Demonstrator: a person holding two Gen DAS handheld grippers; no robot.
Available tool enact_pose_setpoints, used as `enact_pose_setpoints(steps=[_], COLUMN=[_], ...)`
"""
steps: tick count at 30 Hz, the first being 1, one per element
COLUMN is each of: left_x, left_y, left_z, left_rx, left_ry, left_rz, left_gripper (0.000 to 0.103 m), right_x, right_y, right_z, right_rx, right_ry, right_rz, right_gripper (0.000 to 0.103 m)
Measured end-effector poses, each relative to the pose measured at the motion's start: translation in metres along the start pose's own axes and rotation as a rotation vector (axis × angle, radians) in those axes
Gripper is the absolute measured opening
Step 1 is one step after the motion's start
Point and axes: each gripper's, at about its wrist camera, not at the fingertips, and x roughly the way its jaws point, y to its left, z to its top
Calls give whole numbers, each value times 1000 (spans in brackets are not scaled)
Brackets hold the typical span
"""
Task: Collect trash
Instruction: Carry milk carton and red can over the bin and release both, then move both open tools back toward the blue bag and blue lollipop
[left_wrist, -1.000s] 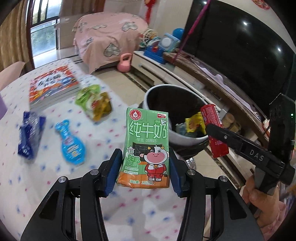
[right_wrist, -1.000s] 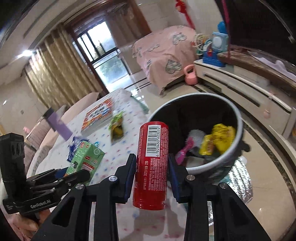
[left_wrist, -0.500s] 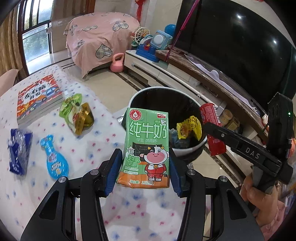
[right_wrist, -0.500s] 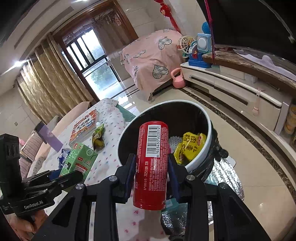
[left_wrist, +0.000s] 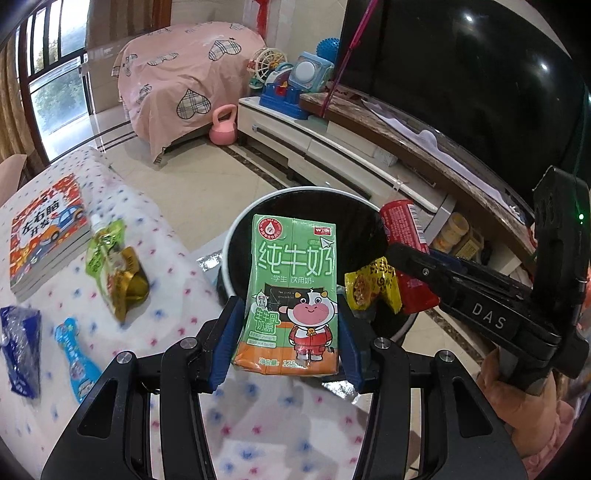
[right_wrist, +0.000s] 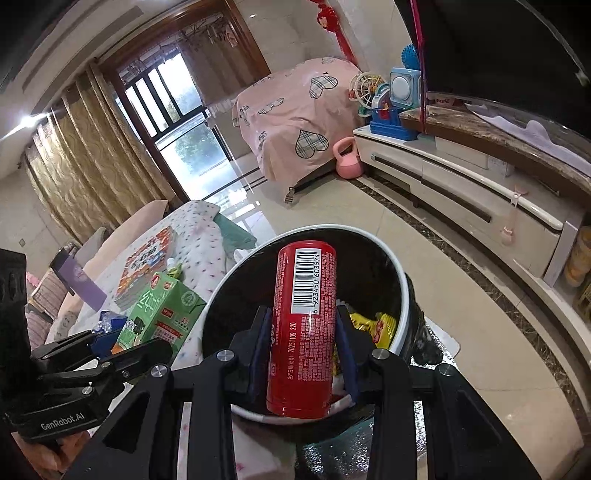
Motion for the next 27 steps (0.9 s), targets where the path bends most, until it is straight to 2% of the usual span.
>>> enact_pose_setpoints(steps=[12, 14, 16, 25, 27], left_x=[23, 24, 23, 8, 1], left_y=[0, 1, 0, 17, 25], left_z=[6, 9, 10, -4, -12], left_rx=[-19, -22, -29, -75, -96], left_ry=[47, 49, 42, 25, 20], left_rz=[-14, -17, -13, -17, -19], left_gripper=[49, 53, 63, 65, 65], right_x=[16, 18, 19, 10, 6], right_y=[-13, -14, -16, -20, -17], right_z=[7, 7, 8, 7, 4], right_rx=[11, 16, 27, 66, 67], right_ry=[33, 37, 42, 18, 10], right_rz=[-12, -9, -8, 6, 14], right_gripper=[35, 35, 38, 43, 49])
